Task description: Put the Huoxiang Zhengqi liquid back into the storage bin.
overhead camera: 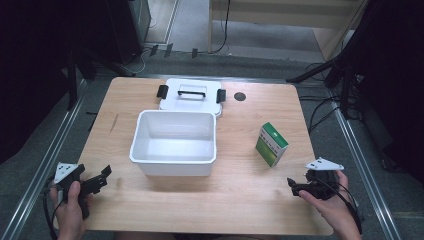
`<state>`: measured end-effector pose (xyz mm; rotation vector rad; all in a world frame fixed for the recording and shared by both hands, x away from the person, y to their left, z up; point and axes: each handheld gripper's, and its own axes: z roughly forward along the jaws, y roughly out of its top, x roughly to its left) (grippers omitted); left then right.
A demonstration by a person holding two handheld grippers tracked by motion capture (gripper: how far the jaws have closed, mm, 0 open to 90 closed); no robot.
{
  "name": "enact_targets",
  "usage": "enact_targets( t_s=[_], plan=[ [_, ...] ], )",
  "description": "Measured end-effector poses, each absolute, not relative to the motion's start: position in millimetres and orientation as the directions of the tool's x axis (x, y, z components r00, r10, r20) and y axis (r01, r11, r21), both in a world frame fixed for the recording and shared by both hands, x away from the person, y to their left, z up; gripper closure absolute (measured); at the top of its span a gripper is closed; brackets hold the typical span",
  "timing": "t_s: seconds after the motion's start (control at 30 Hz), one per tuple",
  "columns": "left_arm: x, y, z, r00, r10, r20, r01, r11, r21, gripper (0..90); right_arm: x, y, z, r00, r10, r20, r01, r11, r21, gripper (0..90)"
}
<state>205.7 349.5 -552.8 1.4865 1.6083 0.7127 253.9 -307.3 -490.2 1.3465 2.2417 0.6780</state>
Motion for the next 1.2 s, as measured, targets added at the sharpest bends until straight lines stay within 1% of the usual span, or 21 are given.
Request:
enact_targets(
  t_s=[0.07,0.17,0.37,0.5,0.53,0.6,0.77,0.97,1.2],
  plan=[
    [206,349,-553,0.027,0.982,-0.187,0.523,0.145,0.84,4.0,259,-306,-486,-0.429,0.893,-0.137,0.702,0.425,0.571,15.7],
    [206,349,-553,0.027,0.982,-0.187,0.522,0.146,0.84,4.0,267,-304,-479,-0.452,0.884,-0.119,0.737,0.445,0.509,15.7],
    [206,350,-553,0.024,0.981,-0.19,0.527,0.149,0.837,4.0,281,-293,-465,-0.51,0.852,-0.12,0.758,0.51,0.407,15.7],
    [206,350,-553,0.024,0.981,-0.191,0.526,0.15,0.837,4.0,290,-285,-455,-0.523,0.844,-0.12,0.772,0.528,0.352,15.6],
    [206,350,-553,0.024,0.981,-0.191,0.526,0.15,0.837,4.0,290,-285,-455,-0.523,0.844,-0.12,0.772,0.528,0.352,15.6],
    [206,350,-553,0.024,0.981,-0.191,0.526,0.15,0.837,4.0,296,-279,-447,-0.544,0.833,-0.105,0.776,0.546,0.316,14.7],
    [206,350,-553,0.024,0.98,-0.196,0.529,0.154,0.835,4.0,303,-269,-437,-0.577,0.808,-0.118,0.763,0.585,0.275,14.7],
    [206,350,-553,0.023,0.98,-0.196,0.529,0.155,0.834,4.0,315,-263,-426,-0.559,0.821,-0.121,0.78,0.569,0.259,15.9],
    [206,350,-553,0.023,0.98,-0.199,0.53,0.157,0.834,4.0,324,-253,-413,-0.567,0.818,-0.098,0.783,0.572,0.246,17.7]
  ],
)
